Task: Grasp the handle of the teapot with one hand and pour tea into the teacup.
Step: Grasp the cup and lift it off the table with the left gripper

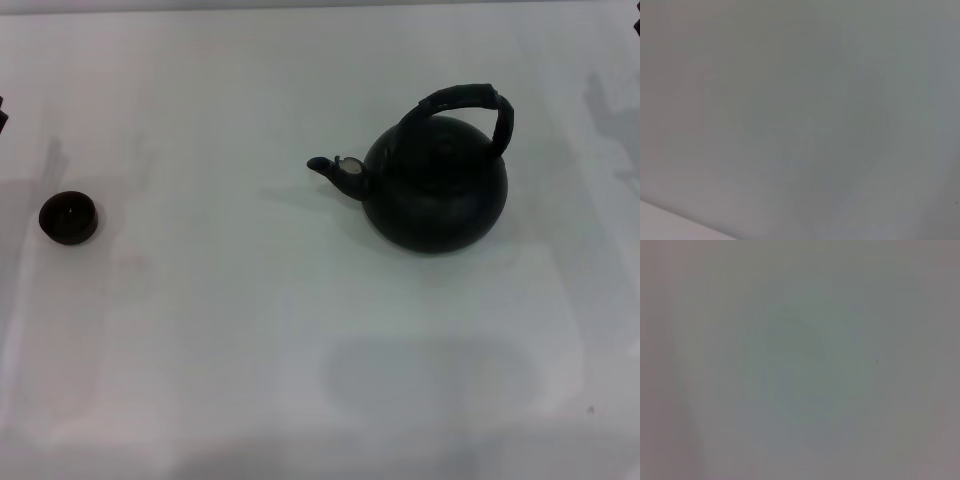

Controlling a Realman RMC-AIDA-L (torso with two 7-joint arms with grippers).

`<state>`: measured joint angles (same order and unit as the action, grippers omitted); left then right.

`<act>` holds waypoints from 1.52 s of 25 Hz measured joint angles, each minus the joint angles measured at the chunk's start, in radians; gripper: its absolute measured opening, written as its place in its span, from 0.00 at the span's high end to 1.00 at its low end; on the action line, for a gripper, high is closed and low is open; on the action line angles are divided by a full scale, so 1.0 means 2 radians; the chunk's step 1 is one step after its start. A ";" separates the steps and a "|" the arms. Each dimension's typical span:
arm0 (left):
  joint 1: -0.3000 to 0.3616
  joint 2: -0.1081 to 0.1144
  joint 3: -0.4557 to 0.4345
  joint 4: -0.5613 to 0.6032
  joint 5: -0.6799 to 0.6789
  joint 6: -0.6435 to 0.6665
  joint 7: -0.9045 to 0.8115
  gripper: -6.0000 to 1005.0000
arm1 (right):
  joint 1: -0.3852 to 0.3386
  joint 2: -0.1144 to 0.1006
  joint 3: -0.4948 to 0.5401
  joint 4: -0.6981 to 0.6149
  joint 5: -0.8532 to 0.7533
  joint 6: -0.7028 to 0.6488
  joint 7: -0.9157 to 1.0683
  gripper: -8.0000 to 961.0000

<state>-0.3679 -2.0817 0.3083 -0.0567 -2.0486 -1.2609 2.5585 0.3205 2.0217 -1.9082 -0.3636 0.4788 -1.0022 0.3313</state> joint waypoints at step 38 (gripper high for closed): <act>0.072 0.000 0.001 -0.013 0.182 -0.021 0.033 0.13 | 0.026 -0.002 -0.002 0.017 0.000 0.004 0.000 0.25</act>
<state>-0.2249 -2.0820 0.3096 -0.0834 -1.6845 -1.3023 2.6242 0.3720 2.0177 -1.9132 -0.3288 0.4785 -0.9938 0.3313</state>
